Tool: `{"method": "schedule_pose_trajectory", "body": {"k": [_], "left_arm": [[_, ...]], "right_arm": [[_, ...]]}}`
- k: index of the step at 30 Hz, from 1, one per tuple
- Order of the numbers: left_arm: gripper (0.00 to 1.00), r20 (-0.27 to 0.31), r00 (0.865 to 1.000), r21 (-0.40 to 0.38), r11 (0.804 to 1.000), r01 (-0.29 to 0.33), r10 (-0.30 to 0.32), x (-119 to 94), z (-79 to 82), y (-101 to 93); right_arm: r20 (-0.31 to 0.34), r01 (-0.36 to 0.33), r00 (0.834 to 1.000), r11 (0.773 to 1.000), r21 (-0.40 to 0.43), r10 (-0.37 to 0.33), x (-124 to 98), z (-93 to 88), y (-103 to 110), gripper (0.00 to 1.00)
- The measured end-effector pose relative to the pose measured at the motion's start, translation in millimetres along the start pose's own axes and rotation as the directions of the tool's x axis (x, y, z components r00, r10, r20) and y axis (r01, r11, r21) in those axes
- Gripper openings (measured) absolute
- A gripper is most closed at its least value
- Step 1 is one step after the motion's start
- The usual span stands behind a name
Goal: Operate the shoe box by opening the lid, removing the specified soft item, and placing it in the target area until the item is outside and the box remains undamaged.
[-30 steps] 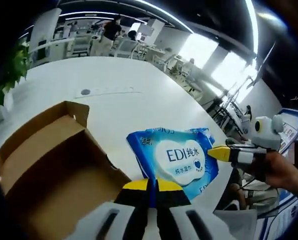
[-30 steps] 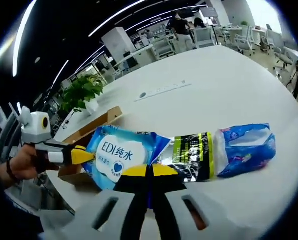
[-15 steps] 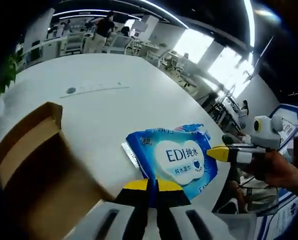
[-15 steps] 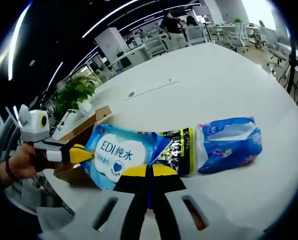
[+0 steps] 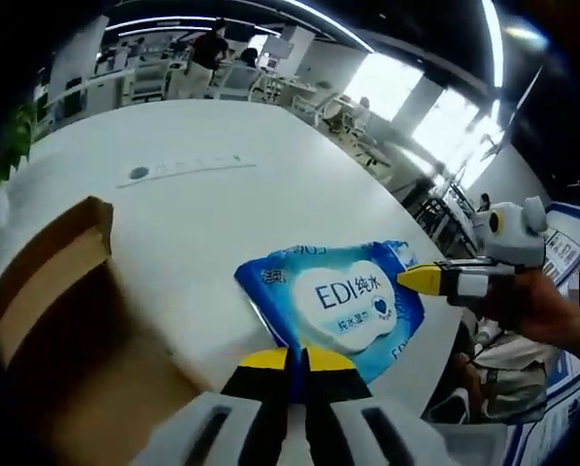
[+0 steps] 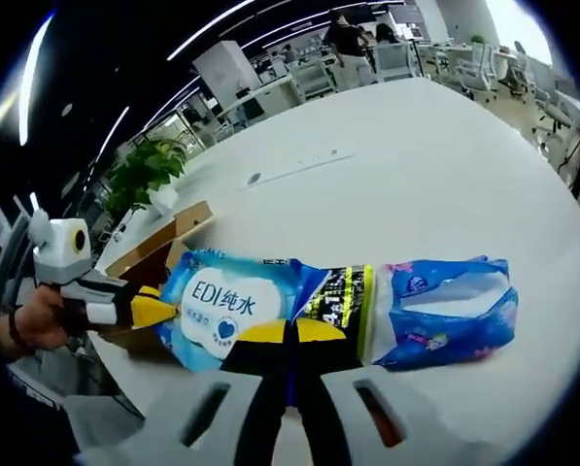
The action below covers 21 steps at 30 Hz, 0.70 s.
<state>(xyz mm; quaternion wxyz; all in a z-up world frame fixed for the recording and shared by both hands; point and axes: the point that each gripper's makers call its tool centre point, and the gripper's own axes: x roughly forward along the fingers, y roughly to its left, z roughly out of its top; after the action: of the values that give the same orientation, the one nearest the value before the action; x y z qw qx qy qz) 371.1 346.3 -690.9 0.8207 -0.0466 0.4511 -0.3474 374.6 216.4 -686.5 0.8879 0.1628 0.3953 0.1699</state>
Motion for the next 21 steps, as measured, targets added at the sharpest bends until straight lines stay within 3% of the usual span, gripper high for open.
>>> {"method": "schedule_pose_trajectory", "body": {"k": [21], "left_arm": [[0.03,-0.087,0.995,0.045,0.998,-0.041,0.045,37.2,-6.5,9.2]], "right_arm": [[-0.074,0.018,0.997,1.000,-0.013,-0.019,32.8,-4.2,-35.8,0.00]]}}
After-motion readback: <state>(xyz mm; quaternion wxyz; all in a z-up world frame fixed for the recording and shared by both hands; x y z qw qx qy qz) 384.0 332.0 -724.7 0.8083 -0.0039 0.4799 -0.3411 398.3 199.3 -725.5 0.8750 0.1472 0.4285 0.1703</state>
